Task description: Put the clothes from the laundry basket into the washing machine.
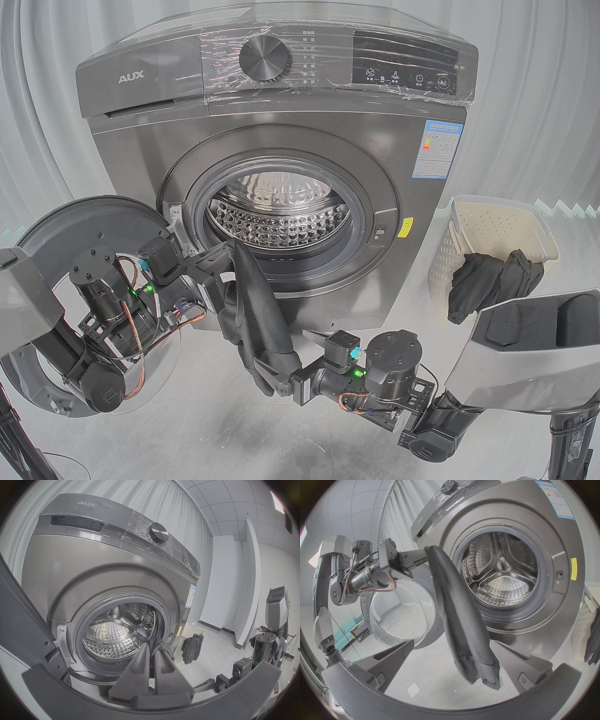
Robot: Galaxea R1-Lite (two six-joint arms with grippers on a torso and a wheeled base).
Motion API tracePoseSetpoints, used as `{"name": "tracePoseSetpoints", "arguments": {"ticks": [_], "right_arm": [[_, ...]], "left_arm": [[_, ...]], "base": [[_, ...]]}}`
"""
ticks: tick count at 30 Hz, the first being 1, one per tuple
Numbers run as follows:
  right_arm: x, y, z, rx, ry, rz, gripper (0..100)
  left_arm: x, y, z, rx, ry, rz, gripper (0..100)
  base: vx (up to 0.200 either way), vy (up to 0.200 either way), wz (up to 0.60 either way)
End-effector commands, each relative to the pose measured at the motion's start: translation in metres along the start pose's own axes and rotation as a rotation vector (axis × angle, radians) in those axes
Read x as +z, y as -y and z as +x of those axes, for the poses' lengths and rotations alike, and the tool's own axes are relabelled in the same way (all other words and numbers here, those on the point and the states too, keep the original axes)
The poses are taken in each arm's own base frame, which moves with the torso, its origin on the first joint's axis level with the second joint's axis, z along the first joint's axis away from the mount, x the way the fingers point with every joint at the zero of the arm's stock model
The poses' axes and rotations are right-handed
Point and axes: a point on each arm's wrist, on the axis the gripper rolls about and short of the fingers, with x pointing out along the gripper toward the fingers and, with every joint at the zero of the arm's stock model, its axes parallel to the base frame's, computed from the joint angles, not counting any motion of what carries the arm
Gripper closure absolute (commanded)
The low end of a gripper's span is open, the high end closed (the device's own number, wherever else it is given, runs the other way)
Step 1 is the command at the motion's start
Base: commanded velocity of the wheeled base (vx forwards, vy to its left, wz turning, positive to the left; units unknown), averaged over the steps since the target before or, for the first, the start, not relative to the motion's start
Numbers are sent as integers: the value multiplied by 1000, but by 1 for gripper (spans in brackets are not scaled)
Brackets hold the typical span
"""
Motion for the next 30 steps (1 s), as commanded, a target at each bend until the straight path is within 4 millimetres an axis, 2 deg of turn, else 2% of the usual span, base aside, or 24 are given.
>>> {"name": "tracePoseSetpoints", "arguments": {"ticks": [1,15,23,30], "right_arm": [[-10,-2,18,10,-16,-1,0],[-42,8,71,-17,-21,1,0],[-46,11,86,-28,15,2,0],[-52,25,99,-99,41,-19,0]], "left_arm": [[-4,1,4,0,-7,-3,100],[-6,1,3,-1,-13,-4,100],[-6,1,3,1,-13,-6,100],[-6,1,3,-1,-15,-5,100]], "base": [[0,0,0],[0,0,0],[0,0,0],[0,0,0]]}}
